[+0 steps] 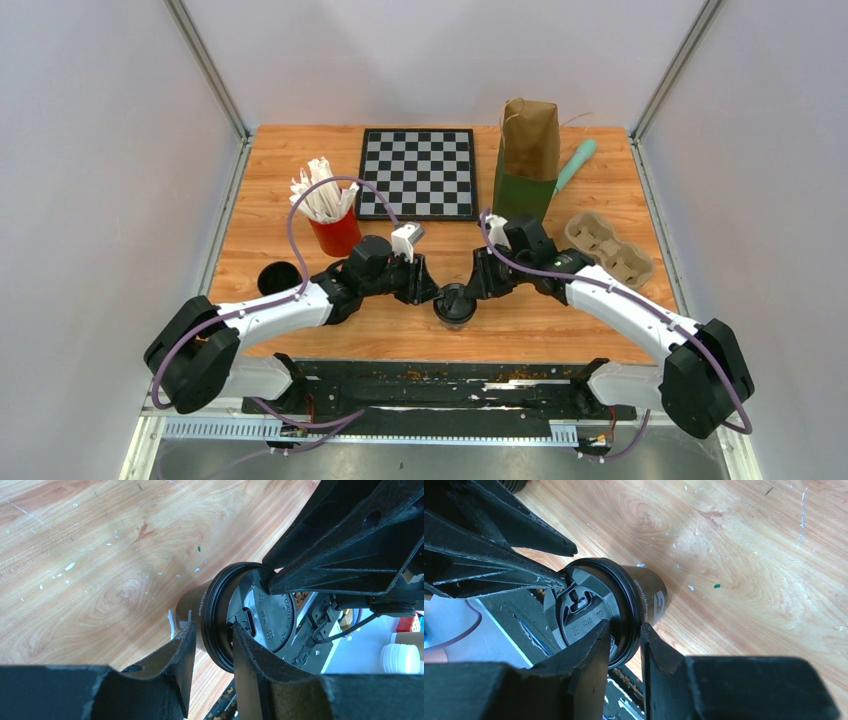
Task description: Pack the takeout coffee
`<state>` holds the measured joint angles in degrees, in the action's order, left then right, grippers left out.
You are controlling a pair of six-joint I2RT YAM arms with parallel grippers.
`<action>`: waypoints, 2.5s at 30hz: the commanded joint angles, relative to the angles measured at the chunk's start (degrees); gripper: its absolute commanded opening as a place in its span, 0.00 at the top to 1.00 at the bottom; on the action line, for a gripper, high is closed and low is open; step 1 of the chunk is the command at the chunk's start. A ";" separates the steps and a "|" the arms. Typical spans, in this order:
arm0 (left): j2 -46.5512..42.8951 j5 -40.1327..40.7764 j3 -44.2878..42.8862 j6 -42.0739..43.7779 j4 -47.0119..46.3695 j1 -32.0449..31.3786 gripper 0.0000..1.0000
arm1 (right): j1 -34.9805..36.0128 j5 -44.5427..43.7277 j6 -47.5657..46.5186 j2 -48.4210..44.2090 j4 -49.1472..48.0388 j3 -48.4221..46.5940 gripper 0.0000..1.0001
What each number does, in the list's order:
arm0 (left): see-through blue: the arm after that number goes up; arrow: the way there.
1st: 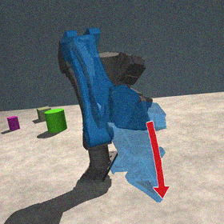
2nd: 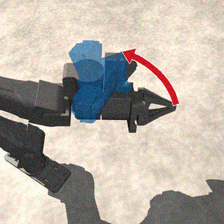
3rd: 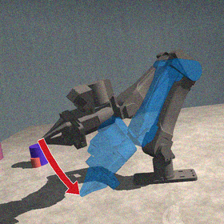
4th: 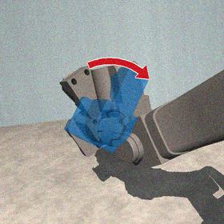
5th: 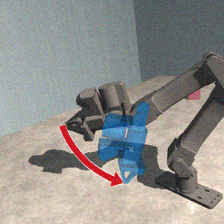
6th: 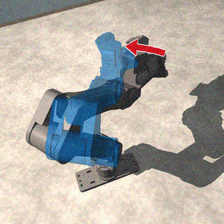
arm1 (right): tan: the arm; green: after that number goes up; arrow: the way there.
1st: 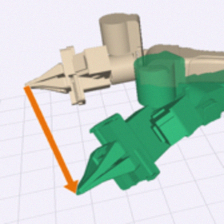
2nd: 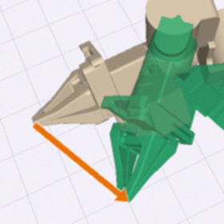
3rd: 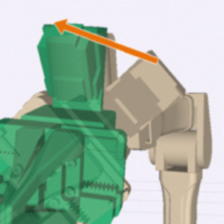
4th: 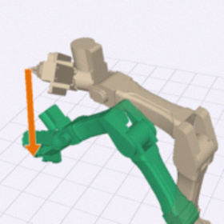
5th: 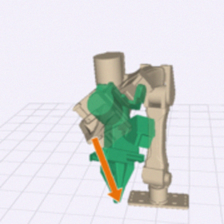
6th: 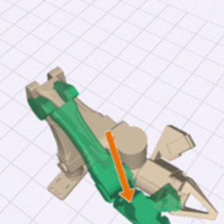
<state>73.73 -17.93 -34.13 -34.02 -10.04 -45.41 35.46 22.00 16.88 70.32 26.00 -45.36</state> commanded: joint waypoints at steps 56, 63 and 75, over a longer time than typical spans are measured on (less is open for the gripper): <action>-5.21 2.70 5.39 -5.28 1.60 -2.32 0.60 | 2.92 -5.13 17.36 -11.38 4.35 5.58 0.37; -5.09 0.21 6.83 -5.68 0.05 -2.32 0.60 | 4.89 -4.30 21.36 -13.04 1.09 9.83 0.35; -4.94 -3.90 9.07 -6.20 0.51 -3.20 0.62 | 12.76 -8.68 29.64 -12.22 -3.45 15.13 0.43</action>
<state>69.84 -19.59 -26.26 -40.53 -8.80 -47.64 45.80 16.27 41.98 58.08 26.30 -31.51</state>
